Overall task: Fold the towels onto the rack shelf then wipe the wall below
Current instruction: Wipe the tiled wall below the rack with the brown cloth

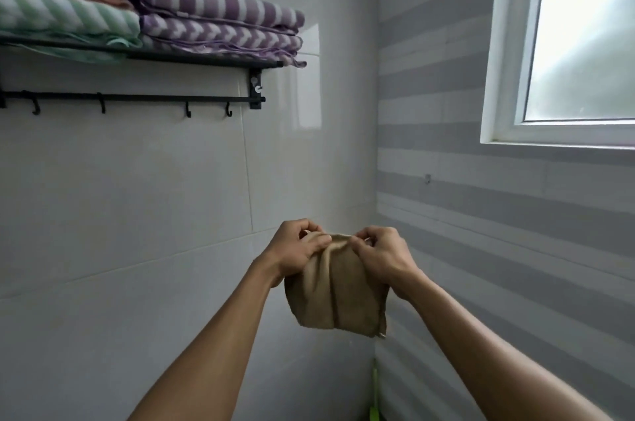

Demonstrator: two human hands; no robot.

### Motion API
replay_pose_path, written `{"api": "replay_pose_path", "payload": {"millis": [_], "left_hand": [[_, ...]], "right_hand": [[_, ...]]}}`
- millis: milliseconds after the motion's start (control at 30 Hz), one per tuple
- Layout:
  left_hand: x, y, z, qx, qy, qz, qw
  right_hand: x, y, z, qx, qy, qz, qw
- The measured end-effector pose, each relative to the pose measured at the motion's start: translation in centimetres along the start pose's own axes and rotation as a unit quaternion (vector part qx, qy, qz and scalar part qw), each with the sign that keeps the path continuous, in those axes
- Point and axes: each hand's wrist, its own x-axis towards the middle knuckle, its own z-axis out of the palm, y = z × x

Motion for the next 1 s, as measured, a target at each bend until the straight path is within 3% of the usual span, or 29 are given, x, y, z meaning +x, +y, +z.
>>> {"api": "replay_pose_path", "payload": {"millis": [133, 333, 567, 700, 800, 1000], "left_hand": [[2.3, 0.1, 2.0, 0.005, 0.009, 0.028, 1.000], [7.8, -1.5, 3.7, -0.021, -0.096, 0.044, 0.994], [17.4, -3.2, 4.8, 0.028, -0.037, 0.133, 0.990], [22.6, -4.0, 6.8, 0.096, -0.052, 0.220, 0.969], [25.9, -4.8, 9.0, 0.107, -0.077, 0.240, 0.962], [31.0, -6.2, 13.7, 0.052, -0.057, 0.244, 0.967]], "right_hand": [[0.8, 0.7, -1.5, -0.020, 0.021, 0.005, 1.000], [5.1, 2.4, -1.6, -0.069, 0.069, 0.011, 0.995], [12.6, 4.2, -0.4, -0.147, 0.105, -0.015, 0.983], [16.1, 5.8, 0.6, -0.192, 0.147, 0.012, 0.970], [18.1, 7.2, 0.6, -0.237, 0.167, 0.026, 0.957], [21.7, 10.3, -0.8, -0.309, 0.196, 0.035, 0.930]]}}
